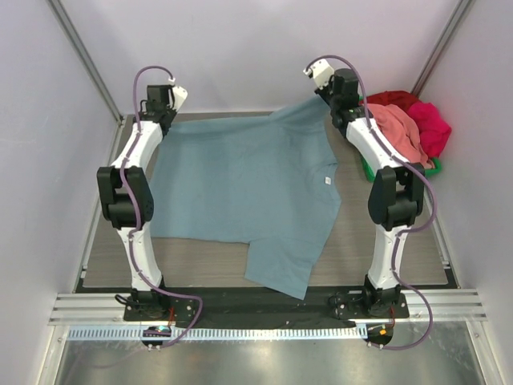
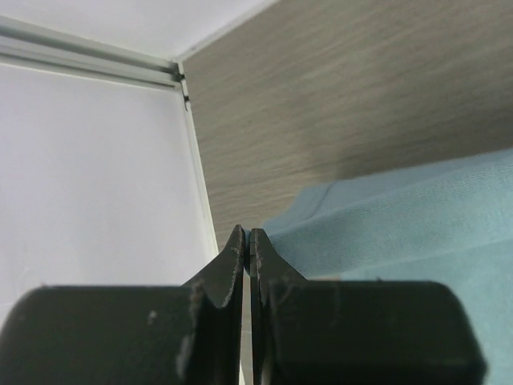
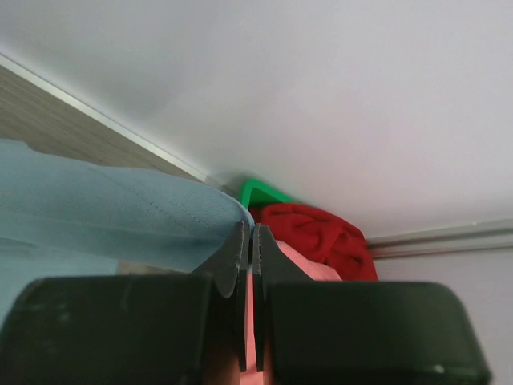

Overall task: Fold and stack the t-shirts
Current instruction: Fold the tshirt

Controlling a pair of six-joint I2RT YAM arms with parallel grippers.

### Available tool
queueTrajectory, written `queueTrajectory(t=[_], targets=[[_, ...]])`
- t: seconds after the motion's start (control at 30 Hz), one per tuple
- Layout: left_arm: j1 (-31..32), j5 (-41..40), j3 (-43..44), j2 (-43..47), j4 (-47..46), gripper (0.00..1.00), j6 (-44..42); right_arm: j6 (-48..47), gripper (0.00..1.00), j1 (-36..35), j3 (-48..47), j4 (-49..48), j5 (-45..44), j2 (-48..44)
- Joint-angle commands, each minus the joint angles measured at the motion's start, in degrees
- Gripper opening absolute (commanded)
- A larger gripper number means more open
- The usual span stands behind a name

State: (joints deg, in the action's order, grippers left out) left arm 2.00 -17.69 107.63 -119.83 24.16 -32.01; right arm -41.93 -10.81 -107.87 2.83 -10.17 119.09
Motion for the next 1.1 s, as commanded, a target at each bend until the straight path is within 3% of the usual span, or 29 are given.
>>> queueTrajectory(t=[0.0, 0.57, 1.07], targets=[[-0.68, 0.64, -2.78, 3.64, -0.43, 0.00, -1.30, 0.62, 0.01, -0.70, 5.29, 2.62, -0.20, -6.13], [-1.74, 2.05, -6.91, 5.04, 2.11, 0.00, -2.18, 3.70, 0.01, -3.52, 20.42, 9.65, 0.94, -19.58], [-4.99, 3.54, -15.69, 7.94, 2.38, 0.00, -2.36, 6.86, 0.01, -7.38, 34.65, 13.43, 2.26, -28.29]])
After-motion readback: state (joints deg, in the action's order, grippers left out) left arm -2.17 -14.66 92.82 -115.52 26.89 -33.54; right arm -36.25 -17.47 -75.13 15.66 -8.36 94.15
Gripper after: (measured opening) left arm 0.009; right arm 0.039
